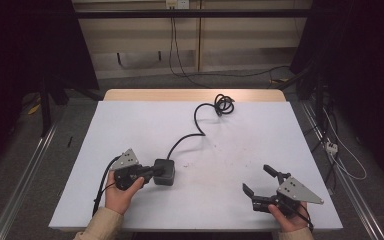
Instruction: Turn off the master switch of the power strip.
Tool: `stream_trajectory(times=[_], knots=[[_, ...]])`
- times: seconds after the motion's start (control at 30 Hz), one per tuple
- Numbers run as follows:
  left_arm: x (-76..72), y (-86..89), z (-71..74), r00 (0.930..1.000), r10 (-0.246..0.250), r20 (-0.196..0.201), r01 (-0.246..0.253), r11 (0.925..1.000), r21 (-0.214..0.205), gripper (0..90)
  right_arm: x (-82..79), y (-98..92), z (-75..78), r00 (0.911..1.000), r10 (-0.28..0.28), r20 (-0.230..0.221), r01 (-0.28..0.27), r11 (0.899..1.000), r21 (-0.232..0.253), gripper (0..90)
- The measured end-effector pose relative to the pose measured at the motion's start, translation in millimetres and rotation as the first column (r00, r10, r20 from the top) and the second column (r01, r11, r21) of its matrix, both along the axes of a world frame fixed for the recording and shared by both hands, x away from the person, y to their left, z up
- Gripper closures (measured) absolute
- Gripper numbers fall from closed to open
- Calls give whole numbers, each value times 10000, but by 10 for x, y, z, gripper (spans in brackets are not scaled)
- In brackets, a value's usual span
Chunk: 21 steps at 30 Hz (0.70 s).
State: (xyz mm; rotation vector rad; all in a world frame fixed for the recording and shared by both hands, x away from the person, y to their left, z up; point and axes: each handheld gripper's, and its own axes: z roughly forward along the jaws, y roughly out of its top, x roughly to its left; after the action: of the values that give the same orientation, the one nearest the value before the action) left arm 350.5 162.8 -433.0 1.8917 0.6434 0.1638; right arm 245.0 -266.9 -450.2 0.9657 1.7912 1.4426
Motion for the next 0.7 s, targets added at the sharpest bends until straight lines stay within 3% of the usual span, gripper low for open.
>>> stream_trajectory(times=[0.7], knots=[[-11,-19,16,9998,-18,180,13,9995,301,900,-3,8,-2,10000,-1,2,1,10000,-13,80]])
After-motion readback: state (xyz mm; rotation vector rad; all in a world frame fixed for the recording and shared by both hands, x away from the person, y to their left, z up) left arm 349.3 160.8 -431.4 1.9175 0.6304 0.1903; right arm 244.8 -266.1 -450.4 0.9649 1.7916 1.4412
